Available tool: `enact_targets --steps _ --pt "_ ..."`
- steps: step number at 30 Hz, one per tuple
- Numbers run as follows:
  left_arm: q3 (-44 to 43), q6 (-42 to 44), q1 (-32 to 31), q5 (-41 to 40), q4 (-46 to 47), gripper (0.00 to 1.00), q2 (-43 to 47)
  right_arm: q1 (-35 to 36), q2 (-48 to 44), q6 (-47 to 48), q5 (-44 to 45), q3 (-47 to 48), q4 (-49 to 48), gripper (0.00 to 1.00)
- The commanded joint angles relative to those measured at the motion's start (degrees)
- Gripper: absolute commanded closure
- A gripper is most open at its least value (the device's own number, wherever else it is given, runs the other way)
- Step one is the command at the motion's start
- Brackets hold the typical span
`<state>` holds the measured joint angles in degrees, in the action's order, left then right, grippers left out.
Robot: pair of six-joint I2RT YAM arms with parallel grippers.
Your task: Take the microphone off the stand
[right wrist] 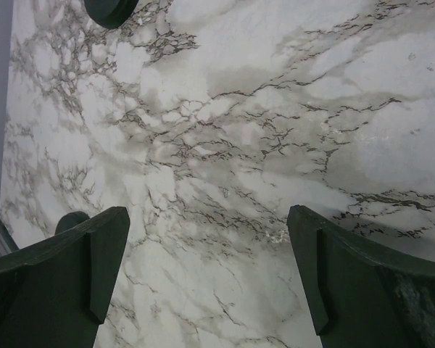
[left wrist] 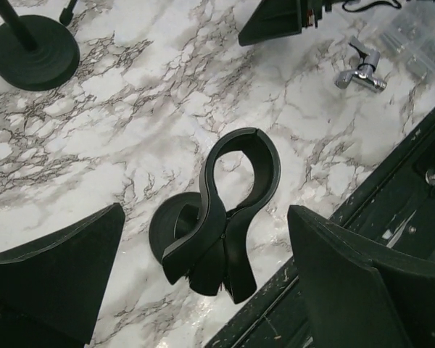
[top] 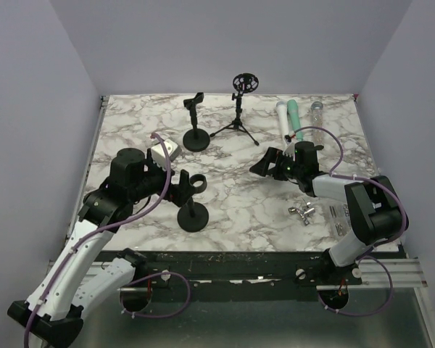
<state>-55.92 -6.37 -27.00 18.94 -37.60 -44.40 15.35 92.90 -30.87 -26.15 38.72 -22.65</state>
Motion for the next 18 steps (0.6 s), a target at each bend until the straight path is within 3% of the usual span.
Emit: enact_targets --steps 1,7,14,18 --pt "-2.9 12.0 0.1 8.3 -2.9 0.02 -2.4 0.0 0.1 1.1 1.6 -0.5 0.0 0.00" --pt "-1.0 10.1 0.0 15.9 0.5 0.04 -6.2 0.0 0.1 1.1 1.6 -0.5 0.2 0.00" --pt "2.2 9.2 0.0 1.6 1.0 0.18 -4.9 0.0 0.3 0.9 1.2 -0.5 -0.1 0.00" --pt "3.7 7.5 0.0 -1.1 3.1 0.31 -2.4 0.0 0.8 0.7 1.3 -0.2 0.1 0.00"
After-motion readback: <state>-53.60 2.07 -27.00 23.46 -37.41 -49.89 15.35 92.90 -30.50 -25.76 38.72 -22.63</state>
